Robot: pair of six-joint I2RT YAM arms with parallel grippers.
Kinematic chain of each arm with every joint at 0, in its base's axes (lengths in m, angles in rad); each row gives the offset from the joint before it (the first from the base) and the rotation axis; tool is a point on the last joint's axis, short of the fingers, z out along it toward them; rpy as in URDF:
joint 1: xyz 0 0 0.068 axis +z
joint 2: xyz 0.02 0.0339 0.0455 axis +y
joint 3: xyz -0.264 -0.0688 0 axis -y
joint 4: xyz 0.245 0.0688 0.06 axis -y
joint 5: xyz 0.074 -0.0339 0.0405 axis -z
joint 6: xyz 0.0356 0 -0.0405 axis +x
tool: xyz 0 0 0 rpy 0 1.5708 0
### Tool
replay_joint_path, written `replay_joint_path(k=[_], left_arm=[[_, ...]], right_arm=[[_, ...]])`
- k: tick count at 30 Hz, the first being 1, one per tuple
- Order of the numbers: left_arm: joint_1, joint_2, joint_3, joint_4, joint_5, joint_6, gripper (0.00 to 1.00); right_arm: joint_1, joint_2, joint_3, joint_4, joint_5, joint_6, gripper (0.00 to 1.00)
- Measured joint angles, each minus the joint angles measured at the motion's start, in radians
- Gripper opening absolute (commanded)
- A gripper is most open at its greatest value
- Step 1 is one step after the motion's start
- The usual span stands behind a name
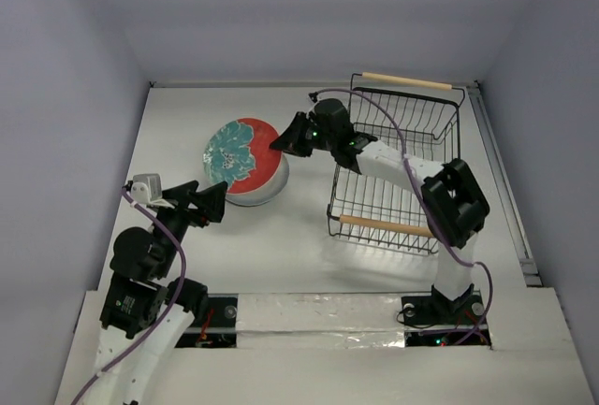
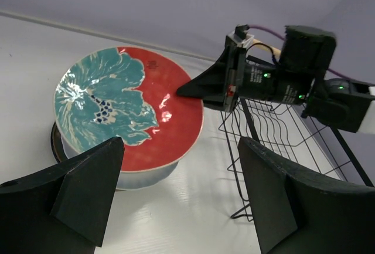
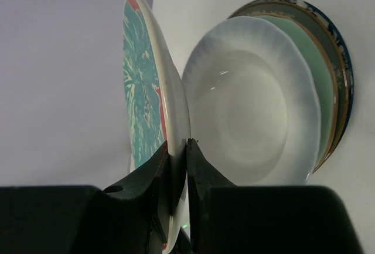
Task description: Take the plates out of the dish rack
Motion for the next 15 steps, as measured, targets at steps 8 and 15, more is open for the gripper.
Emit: replay_joint_path(k=[8,15], left_arm=[[0.010,0.002,0.000,0.000,0.001,-0.002,0.76],[0.018,0.003,0.000,0.000,0.003,-0.002,0.76]], right_arm=[[0.000,0.117,0.000,0.033,0.011,0.047,0.00],[0.000,0.124,-0.024,0.056,0.014,0.062,0.06]])
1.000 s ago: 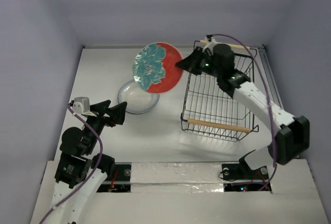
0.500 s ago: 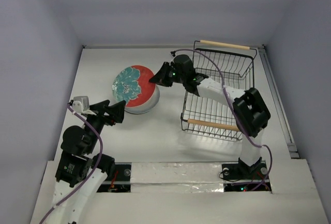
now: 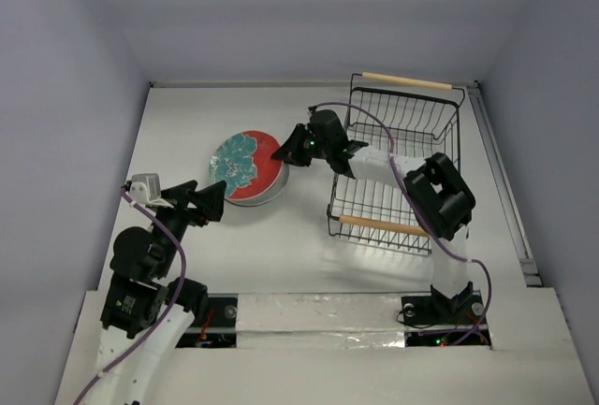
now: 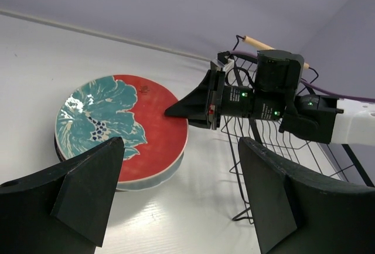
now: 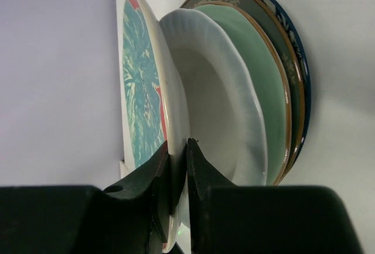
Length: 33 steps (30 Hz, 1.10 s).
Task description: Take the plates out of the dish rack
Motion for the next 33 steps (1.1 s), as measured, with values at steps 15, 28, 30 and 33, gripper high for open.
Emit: replay_joint_path(k=[15,28,30,33], left_arm=[[0.000,0.002,0.000,0.000,0.001,0.000,0.76],[0.000,0.004,0.000,0.000,0.024,0.000,0.96],[0.000,0.005,0.000,0.000,0.024,0.000,0.99],[0.000,0.006,0.000,0.000,0.024,0.001,0.99]], right_arm=[[0.016,-0.030,-0.051,-0.067,0.068,-0.050,0.55],[0.045,-0.084,0.107,-0.341,0.317,-0.219,1.00],[0.046,-0.086,0.130,-0.383,0.352,-0.243,1.00],[0.048,-0.108,0.135,-0.415,0.393,-0.272,0.89]])
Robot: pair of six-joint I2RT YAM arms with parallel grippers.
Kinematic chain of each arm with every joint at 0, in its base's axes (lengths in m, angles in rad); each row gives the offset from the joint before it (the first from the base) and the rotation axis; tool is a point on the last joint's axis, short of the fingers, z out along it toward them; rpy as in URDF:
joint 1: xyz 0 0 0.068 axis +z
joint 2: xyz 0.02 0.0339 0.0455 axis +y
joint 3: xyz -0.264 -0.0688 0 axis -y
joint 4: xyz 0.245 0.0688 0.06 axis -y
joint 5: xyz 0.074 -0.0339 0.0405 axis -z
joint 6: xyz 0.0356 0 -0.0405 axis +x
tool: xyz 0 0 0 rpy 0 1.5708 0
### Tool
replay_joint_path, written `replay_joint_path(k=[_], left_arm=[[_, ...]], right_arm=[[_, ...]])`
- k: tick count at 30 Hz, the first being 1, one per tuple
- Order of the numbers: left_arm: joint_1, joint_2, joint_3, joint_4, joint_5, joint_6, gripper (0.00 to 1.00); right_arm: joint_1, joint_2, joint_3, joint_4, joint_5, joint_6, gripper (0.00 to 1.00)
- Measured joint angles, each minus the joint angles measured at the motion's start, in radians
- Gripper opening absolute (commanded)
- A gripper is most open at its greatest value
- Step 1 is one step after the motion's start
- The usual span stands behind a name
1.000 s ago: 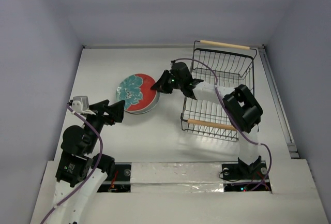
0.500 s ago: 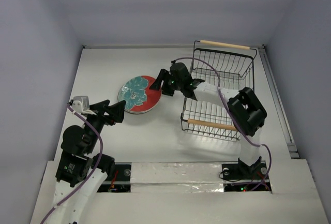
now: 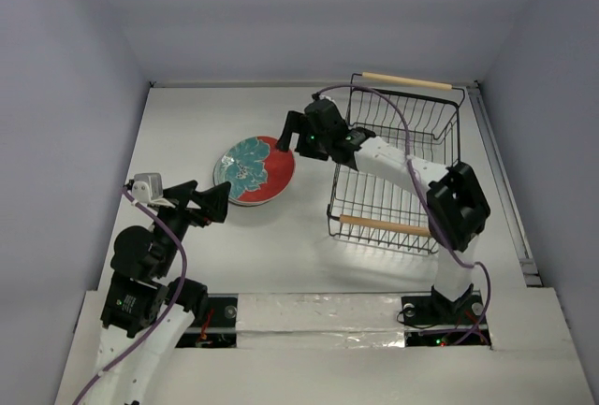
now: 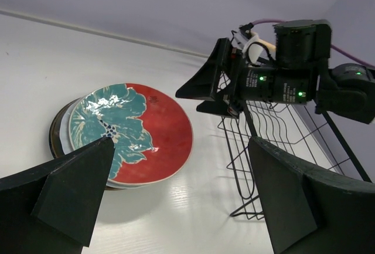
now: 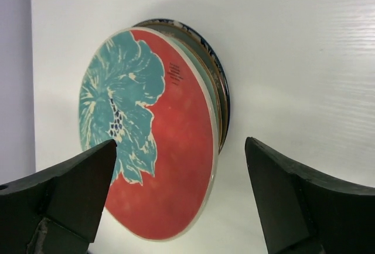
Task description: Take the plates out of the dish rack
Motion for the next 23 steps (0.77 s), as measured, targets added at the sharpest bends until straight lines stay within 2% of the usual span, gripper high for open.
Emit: replay_joint_path(k=[2,3,5,9,10,13,14,16,20,23], left_arm=[[0.000,0.000,0.000,0.000,0.000,0.000,0.99],[0.000,0.000,0.000,0.000,0.000,0.001,0.99],[0.000,0.000,0.003,-0.003,0.000,0.001,0.99],[0.000,0.013,0.045,-0.014,-0.001,-0.001,0.99],[0.000,0.019,0.064,-0.014,-0.001,-0.001,0.99],[0.000,0.035,0.139,-0.018,0.001,0.000,0.99],[0.000,0.038,0.167,-0.019,0.000,0.000,0.99],[0.000,0.042,0.226,-0.013,0.000,0.004,0.99],[0.000,0.040,0.291,0.018,0.000,0.014,0.99],[0.000,0.039,0.289,0.027,0.000,0.027,0.99]], right_arm=[[0.002,-0.048,-0.022,-0.003,0.025,-0.018,0.61],[0.004,-0.085,-0.044,0.000,0.039,-0.028,0.44],[0.008,-0.190,-0.088,-0.006,0.067,-0.045,0.00],[0.011,-0.469,-0.153,0.024,0.125,-0.071,0.00],[0.011,-0.550,-0.180,0.054,0.135,-0.080,0.00],[0.011,-0.826,-0.286,0.117,0.184,-0.108,0.36],[0.011,-0.921,-0.330,0.140,0.206,-0.118,0.63],[0.011,-1.103,-0.410,0.159,0.258,-0.135,0.99],[0.010,-1.416,-0.528,0.159,0.372,-0.155,1.00],[0.011,-1.534,-0.571,0.147,0.432,-0.156,1.00]])
